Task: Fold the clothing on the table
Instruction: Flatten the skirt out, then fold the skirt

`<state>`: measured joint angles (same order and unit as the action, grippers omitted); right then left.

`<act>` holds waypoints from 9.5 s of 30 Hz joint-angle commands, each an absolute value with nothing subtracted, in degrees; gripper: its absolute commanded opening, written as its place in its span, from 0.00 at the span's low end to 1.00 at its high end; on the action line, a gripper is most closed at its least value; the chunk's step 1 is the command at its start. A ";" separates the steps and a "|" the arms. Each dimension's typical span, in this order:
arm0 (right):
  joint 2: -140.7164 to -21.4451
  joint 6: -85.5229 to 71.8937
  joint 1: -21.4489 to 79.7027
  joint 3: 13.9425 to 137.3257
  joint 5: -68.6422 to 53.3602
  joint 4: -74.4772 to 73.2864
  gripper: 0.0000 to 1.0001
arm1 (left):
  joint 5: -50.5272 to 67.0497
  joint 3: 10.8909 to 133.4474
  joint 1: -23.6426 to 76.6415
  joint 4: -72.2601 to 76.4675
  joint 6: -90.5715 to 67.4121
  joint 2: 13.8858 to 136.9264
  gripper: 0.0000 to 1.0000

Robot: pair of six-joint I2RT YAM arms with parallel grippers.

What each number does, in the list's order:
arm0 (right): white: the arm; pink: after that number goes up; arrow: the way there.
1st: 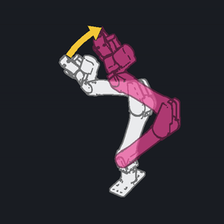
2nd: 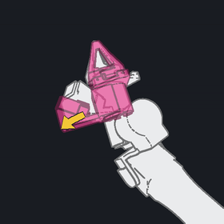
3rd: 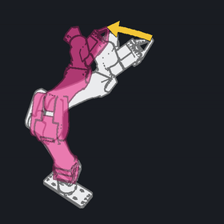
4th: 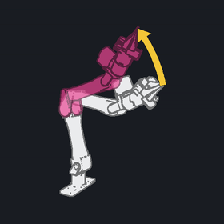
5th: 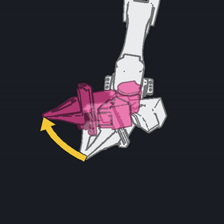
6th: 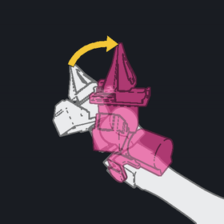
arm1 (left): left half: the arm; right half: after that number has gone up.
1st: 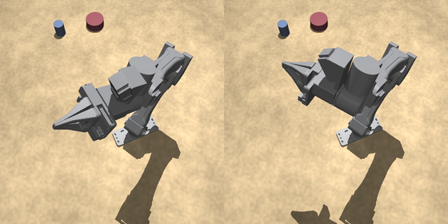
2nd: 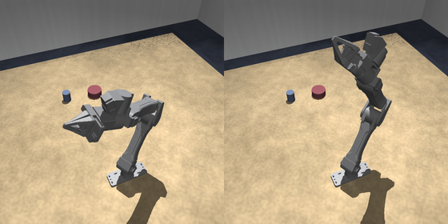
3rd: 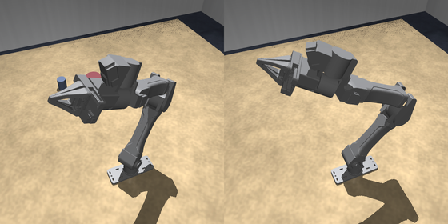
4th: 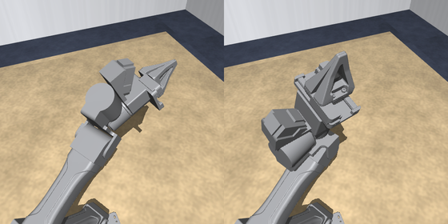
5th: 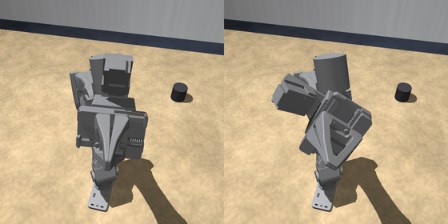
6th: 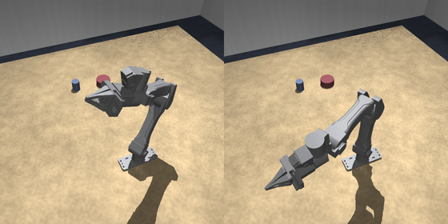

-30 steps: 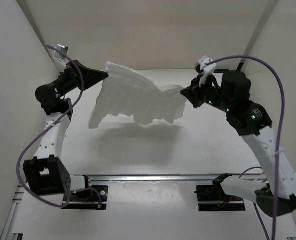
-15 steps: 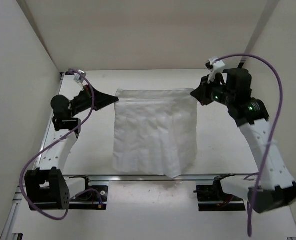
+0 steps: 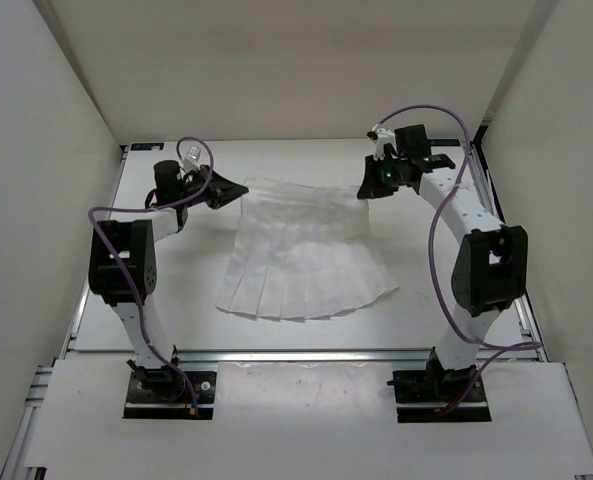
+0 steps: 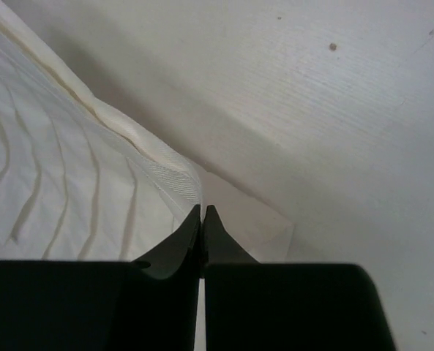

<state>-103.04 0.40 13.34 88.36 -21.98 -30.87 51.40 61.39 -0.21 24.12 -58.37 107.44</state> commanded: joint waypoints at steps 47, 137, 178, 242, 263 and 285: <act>-98.19 2.02 12.91 90.28 -13.89 -29.44 0.00 | 52.12 67.78 -0.79 28.03 -56.25 107.16 0.00; -76.82 -17.48 19.43 52.66 -11.25 -39.29 0.30 | 34.27 26.90 5.63 0.86 -37.00 79.89 0.19; -81.12 -26.90 21.62 30.23 -11.60 -31.64 0.01 | 42.10 42.01 2.02 14.49 -49.57 93.06 0.00; -67.15 -27.77 15.65 40.26 -15.55 -43.42 0.34 | 6.02 75.14 9.83 -13.88 -15.66 109.07 0.00; -68.20 -29.62 9.23 32.09 -19.68 -31.13 0.71 | -0.36 59.43 13.45 -19.51 -15.29 100.64 0.00; -83.05 -30.15 14.49 30.14 -32.68 -2.20 0.66 | 2.46 50.89 16.52 -23.38 -16.70 91.67 0.00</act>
